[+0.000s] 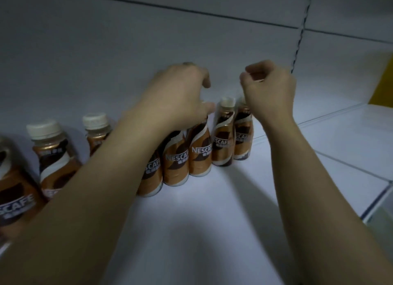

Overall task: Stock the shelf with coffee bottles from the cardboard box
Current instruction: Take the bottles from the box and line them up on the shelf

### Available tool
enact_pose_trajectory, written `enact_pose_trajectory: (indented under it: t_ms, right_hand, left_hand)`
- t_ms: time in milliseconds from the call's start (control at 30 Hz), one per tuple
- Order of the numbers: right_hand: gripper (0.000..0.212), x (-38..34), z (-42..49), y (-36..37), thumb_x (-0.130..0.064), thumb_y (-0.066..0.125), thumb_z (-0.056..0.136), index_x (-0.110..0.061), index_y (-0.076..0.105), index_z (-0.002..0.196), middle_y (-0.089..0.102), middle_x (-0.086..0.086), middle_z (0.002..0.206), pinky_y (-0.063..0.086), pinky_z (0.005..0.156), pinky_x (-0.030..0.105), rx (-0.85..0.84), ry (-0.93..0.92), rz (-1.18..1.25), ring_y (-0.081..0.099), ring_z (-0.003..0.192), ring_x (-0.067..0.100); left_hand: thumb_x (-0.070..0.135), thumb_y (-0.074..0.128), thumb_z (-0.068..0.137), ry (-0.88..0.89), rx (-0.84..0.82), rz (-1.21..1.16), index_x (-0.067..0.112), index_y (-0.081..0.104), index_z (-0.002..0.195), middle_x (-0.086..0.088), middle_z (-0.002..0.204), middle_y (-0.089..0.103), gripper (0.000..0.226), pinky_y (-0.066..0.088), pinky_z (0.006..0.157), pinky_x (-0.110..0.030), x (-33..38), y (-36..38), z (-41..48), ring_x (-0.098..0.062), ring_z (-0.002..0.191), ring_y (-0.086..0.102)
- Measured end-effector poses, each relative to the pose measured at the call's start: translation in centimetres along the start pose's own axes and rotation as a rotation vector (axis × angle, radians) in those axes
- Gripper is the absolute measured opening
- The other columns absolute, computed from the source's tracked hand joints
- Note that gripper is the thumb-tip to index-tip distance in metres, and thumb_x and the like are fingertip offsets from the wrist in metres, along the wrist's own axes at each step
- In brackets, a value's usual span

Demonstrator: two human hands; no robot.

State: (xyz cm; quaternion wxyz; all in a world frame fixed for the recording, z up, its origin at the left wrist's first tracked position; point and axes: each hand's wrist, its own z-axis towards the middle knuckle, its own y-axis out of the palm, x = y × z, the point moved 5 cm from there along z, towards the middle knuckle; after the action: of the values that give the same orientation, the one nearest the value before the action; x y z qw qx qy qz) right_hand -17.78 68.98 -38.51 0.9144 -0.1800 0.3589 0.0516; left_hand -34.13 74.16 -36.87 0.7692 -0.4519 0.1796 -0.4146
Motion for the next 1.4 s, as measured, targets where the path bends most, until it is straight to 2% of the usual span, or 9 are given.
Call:
enact_pose_trajectory:
  t_ms: [100,233,400,600,700,867,1033,1233,1400]
  right_hand:
    - [0.033,3.6,-0.4,-0.6,-0.036,0.054,0.091,-0.022,0.061,0.120,0.065,-0.006,0.112,0.052,0.086,0.035,0.090,-0.041,-0.102,0.062,0.096,0.010]
    - [0.045,7.9,-1.3,0.6,-0.041,0.054,0.093,-0.018,0.054,0.131,0.056,0.002,0.129,0.051,0.092,0.040,0.013,-0.027,-0.095,0.058,0.109,0.014]
    - [0.055,9.5,-1.9,4.2,-0.043,0.062,0.086,-0.024,0.046,0.135,0.058,0.004,0.123,0.043,0.085,0.032,-0.268,-0.008,-0.154,0.056,0.111,0.023]
    - [0.055,10.4,-1.3,4.6,-0.050,0.066,0.081,-0.018,0.055,0.124,0.055,0.007,0.111,0.044,0.078,0.030,-0.303,0.057,-0.224,0.058,0.098,0.023]
    - [0.062,10.5,-1.1,4.3,-0.040,0.071,0.080,-0.016,0.050,0.133,0.063,0.003,0.106,0.050,0.081,0.032,-0.310,0.086,-0.108,0.061,0.097,0.020]
    - [0.051,10.5,-1.5,4.1,-0.017,0.068,0.084,-0.018,0.049,0.131,0.061,-0.010,0.090,0.048,0.067,0.019,-0.368,0.131,0.102,0.063,0.084,0.010]
    - [0.037,10.6,-1.8,4.4,-0.016,0.063,0.088,-0.017,0.057,0.124,0.065,-0.003,0.102,0.052,0.092,0.040,-0.473,0.124,0.131,0.064,0.096,0.018]
    - [0.037,10.9,-2.1,4.2,-0.042,0.072,0.081,-0.023,0.063,0.111,0.063,-0.006,0.099,0.050,0.071,0.022,-0.523,0.100,-0.021,0.062,0.090,0.015]
    - [0.040,11.1,-2.0,4.2,-0.040,0.075,0.079,-0.022,0.064,0.113,0.065,-0.005,0.097,0.057,0.083,0.041,-0.490,0.114,-0.014,0.066,0.089,0.019]
  left_hand:
    - [0.045,0.068,0.082,0.048,-0.125,-0.028,0.030,0.050,0.134,0.002,0.133,0.052,0.056,0.044,0.092,-0.037,1.7,1.8,0.6,-0.019,0.116,0.052]
    - [0.035,0.069,0.084,0.051,-0.212,0.020,0.032,0.045,0.139,0.000,0.138,0.050,0.060,0.043,0.091,-0.037,2.8,3.4,3.3,-0.023,0.119,0.051]
    - [0.021,0.065,0.087,0.005,-0.122,0.055,0.024,0.059,0.129,-0.010,0.126,0.061,0.043,0.048,0.088,-0.038,3.8,5.9,5.8,-0.030,0.110,0.058]
    - [0.020,0.067,0.087,-0.048,-0.038,0.036,0.012,0.069,0.110,-0.012,0.107,0.067,0.025,0.053,0.080,-0.038,3.1,6.9,7.1,-0.030,0.095,0.063]
    - [0.021,0.069,0.085,-0.038,-0.021,0.006,0.011,0.068,0.107,-0.012,0.104,0.067,0.023,0.055,0.080,-0.040,2.9,6.9,7.0,-0.031,0.091,0.063]
    - [0.024,0.070,0.085,-0.041,0.032,-0.032,0.012,0.069,0.104,-0.010,0.097,0.067,0.022,0.052,0.070,-0.035,2.2,7.1,7.1,-0.026,0.083,0.063]
    - [0.025,0.070,0.085,-0.074,0.080,-0.058,0.012,0.069,0.101,-0.009,0.095,0.068,0.021,0.053,0.070,-0.036,1.5,7.2,6.9,-0.025,0.081,0.063]
    - [0.022,0.069,0.085,-0.068,0.123,-0.003,0.010,0.070,0.098,-0.011,0.092,0.068,0.018,0.051,0.067,-0.036,1.6,7.3,7.0,-0.029,0.080,0.064]
    - [0.037,0.073,0.080,-0.031,0.076,0.042,0.014,0.068,0.102,-0.008,0.096,0.065,0.032,0.048,0.067,-0.035,1.8,7.3,6.6,-0.026,0.082,0.061]
